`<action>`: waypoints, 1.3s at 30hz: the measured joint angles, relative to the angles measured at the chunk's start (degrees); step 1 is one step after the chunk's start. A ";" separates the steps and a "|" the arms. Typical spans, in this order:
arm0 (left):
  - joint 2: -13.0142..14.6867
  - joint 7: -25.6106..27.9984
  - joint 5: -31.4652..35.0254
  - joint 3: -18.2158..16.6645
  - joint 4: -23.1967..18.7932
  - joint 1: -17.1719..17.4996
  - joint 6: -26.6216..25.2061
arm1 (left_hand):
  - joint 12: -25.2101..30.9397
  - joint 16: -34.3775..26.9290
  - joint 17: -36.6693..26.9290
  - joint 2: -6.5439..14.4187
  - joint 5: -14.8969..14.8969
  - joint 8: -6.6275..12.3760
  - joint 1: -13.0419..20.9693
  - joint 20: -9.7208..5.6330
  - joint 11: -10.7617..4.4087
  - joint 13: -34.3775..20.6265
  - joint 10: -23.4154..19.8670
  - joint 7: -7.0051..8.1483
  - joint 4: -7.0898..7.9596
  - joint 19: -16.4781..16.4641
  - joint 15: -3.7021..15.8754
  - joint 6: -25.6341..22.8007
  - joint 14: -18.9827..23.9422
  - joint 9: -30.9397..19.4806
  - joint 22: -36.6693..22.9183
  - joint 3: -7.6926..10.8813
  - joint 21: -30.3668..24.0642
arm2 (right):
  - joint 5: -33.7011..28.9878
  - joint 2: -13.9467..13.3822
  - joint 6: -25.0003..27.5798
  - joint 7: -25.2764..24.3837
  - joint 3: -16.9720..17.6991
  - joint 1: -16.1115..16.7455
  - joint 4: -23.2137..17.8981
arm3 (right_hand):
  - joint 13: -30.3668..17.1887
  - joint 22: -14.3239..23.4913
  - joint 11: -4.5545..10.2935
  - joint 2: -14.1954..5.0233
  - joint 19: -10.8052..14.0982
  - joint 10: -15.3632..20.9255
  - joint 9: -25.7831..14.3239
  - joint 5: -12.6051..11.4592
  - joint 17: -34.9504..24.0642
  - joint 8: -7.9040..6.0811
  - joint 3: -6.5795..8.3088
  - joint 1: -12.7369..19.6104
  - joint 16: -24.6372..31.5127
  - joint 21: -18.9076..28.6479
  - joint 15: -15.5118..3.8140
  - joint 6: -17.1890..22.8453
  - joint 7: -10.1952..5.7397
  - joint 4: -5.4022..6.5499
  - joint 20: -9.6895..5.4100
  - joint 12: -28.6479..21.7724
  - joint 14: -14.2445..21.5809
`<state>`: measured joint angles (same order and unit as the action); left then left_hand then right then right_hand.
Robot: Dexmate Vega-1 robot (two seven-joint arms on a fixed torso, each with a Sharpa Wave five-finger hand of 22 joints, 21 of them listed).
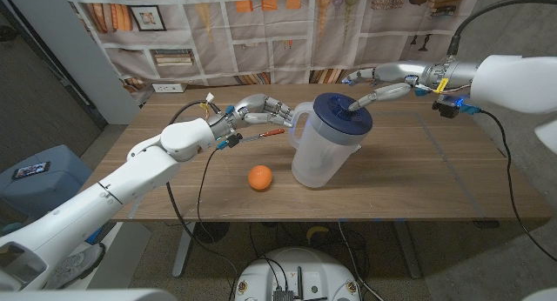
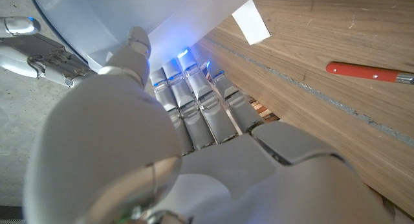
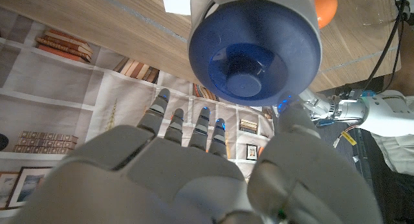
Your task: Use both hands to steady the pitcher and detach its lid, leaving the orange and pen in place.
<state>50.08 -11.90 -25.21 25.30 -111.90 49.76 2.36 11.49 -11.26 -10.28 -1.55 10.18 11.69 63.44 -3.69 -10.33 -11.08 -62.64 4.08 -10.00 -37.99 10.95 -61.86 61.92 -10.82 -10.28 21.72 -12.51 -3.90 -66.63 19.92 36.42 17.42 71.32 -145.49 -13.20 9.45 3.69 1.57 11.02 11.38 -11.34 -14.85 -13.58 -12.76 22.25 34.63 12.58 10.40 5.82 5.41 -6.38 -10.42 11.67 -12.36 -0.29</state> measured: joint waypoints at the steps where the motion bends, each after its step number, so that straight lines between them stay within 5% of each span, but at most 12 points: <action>1: 0.00 -0.05 0.00 0.02 -0.02 -0.03 -0.04 | 0.00 0.00 0.00 0.00 0.00 0.00 0.00 0.00 0.00 0.00 0.00 0.00 0.00 0.00 0.00 0.00 0.00 0.00 0.00 0.00 0.00 | 0.07 -0.24 0.01 0.05 -0.14 -0.22 0.10 | 0.00 0.00 0.00 0.00 0.01 0.00 0.00 0.00 0.00 0.00 0.00 0.00 0.00 0.00 0.00 0.21 -0.21 0.00 -0.01 0.00 0.00; 16: 0.02 -0.21 0.14 0.26 -0.49 -0.35 -0.62 | -0.01 0.06 0.03 0.08 0.00 -0.01 -0.08 0.00 0.00 0.01 0.00 0.01 0.02 0.00 0.10 -0.01 0.32 -0.26 0.00 -0.47 0.00 | 0.82 -3.24 -0.01 0.72 -1.83 -2.31 0.96 | -0.54 0.00 1.22 0.87 1.47 3.28 -0.27 -0.21 -0.15 -1.57 1.02 3.44 1.42 0.21 -2.24 3.33 -1.46 0.23 0.20 -1.19 2.26; 39: 0.18 0.13 0.25 0.33 -0.91 0.01 -0.84 | -0.17 0.00 0.00 0.31 -0.19 0.01 -0.31 0.21 0.08 -0.32 -0.52 0.18 0.01 -0.21 0.21 -0.21 0.64 -0.23 0.00 -0.79 0.00 | 1.37 -5.74 0.27 -0.06 -4.35 -3.46 1.86 | -0.80 0.00 2.05 0.68 2.08 7.57 -0.26 0.46 -0.41 -2.90 1.42 4.61 2.70 0.21 -3.56 6.68 -2.76 0.63 -0.42 -2.06 4.62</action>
<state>50.26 -11.76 -24.96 25.63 -112.81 49.77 1.53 11.31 -11.26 -10.28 -1.24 10.00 11.70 63.14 -3.48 -10.25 -11.40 -63.16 4.26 -9.99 -38.21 11.16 -62.07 62.56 -11.05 -10.28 20.93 -12.51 -2.53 -72.37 20.19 36.36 13.08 67.86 -143.63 -13.99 9.45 5.73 2.25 13.10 18.95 -11.59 -14.40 -14.00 -15.66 23.67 39.24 15.28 10.61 2.25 12.09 -9.14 -9.79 11.26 -14.42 4.33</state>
